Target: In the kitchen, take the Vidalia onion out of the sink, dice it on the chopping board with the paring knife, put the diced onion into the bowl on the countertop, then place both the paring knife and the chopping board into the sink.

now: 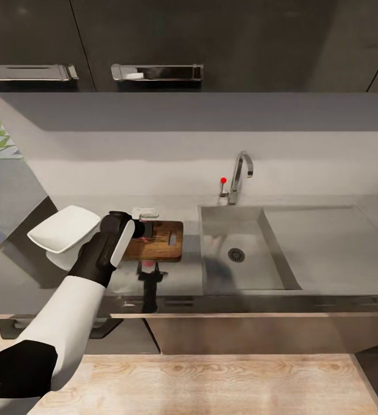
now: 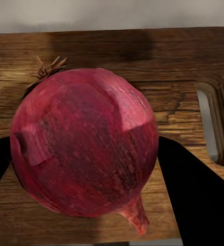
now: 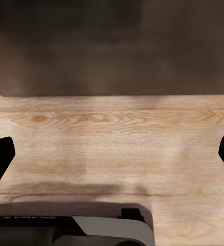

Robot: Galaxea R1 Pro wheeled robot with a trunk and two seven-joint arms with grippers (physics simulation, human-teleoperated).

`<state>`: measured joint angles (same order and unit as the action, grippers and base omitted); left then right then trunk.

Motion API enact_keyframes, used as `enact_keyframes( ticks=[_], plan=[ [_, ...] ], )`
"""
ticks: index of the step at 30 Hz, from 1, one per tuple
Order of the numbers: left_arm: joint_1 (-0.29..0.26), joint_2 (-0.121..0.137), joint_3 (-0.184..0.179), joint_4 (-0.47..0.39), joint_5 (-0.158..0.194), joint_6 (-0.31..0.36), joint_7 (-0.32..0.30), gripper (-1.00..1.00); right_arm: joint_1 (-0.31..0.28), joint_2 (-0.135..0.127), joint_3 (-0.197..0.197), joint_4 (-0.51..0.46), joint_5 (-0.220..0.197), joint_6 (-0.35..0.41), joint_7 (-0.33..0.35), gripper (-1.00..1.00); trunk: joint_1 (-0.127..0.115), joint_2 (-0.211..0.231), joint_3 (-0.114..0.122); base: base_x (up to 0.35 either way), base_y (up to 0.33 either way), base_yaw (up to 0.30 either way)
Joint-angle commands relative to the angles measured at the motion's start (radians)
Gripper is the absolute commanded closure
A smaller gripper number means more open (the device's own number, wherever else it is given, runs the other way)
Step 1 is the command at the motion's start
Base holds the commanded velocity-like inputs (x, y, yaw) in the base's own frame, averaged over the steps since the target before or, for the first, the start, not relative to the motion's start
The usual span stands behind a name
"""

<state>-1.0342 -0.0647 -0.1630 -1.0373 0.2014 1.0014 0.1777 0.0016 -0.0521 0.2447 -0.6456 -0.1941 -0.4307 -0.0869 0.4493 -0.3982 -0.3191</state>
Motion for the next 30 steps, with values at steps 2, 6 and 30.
enact_keyframes(
  ticks=[2,6,30],
  plan=[
    [-0.001,-0.001,-0.001,0.011,0.010,0.002,0.009,1.00,0.000,-0.002,0.008,-0.001,-0.008,-0.002,-0.008,-1.00,0.001,-0.002,-0.002,0.037,-0.034,0.000],
    [-0.001,-0.003,-0.002,0.025,0.010,0.002,0.009,1.00,0.000,-0.003,0.008,-0.002,-0.007,-0.004,-0.008,-1.00,0.001,-0.002,-0.002,0.012,-0.011,0.000],
    [0.000,-0.003,-0.003,0.078,0.009,-0.001,0.008,1.00,0.000,-0.002,0.008,-0.002,-0.007,-0.007,-0.008,-1.00,0.001,-0.002,-0.002,0.002,0.000,0.000]
  ],
)
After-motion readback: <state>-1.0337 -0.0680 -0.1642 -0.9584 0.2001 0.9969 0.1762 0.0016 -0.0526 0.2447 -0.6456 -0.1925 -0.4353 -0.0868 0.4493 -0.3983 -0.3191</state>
